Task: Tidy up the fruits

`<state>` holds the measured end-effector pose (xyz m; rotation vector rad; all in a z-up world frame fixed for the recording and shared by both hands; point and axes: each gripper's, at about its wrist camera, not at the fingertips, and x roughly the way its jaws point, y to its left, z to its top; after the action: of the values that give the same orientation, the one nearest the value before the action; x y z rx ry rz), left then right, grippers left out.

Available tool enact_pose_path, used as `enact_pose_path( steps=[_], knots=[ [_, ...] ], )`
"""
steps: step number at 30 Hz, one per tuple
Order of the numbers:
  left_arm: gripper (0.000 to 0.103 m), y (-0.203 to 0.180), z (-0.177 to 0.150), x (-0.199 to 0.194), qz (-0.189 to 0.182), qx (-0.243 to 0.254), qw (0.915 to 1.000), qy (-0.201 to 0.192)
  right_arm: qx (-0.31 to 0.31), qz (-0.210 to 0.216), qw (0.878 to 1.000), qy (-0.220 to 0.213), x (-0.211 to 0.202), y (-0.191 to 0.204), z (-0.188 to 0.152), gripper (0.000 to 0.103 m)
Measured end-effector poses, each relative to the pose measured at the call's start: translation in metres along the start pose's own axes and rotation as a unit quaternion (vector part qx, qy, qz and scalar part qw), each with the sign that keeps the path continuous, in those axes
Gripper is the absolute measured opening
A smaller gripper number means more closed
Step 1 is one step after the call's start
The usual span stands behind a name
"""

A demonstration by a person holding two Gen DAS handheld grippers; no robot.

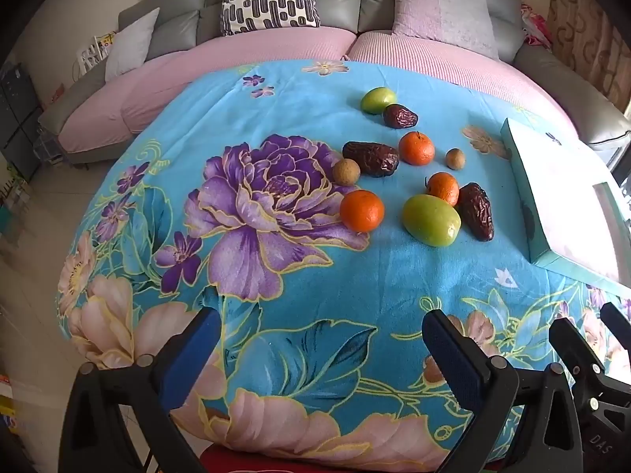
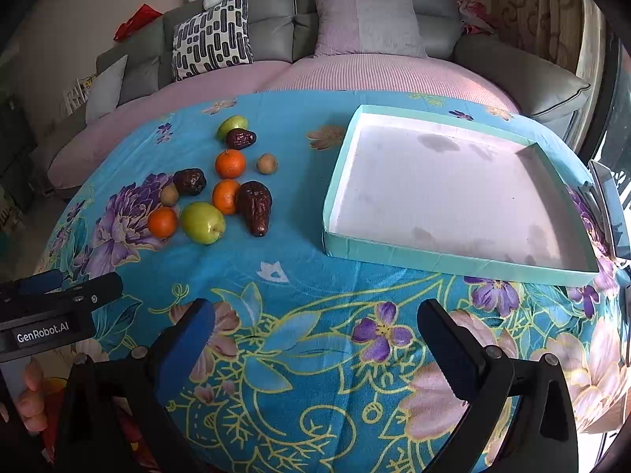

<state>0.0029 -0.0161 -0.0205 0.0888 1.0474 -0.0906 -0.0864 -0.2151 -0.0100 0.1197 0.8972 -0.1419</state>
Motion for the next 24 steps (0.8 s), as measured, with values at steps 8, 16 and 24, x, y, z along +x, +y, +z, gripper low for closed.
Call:
enact_pose_path(
  steps=[8,16,24],
  knots=[
    [0.103,-0.011,-0.004,-0.002,0.017,0.031,0.9994,-0.005,0.012,0.006,1.000,-0.014,-0.002,-0.008,0.003,0.102],
    [0.103,-0.012,-0.006,-0.002,0.014,0.037,0.9992,-0.004,0.027,0.005,1.000,-0.010,-0.006,-0.016,0.004,0.102],
    [0.103,-0.012,-0.007,-0.002,0.011,0.036,0.9993,-0.002,0.034,0.002,0.999,-0.003,-0.003,-0.019,0.003,0.102]
  ],
)
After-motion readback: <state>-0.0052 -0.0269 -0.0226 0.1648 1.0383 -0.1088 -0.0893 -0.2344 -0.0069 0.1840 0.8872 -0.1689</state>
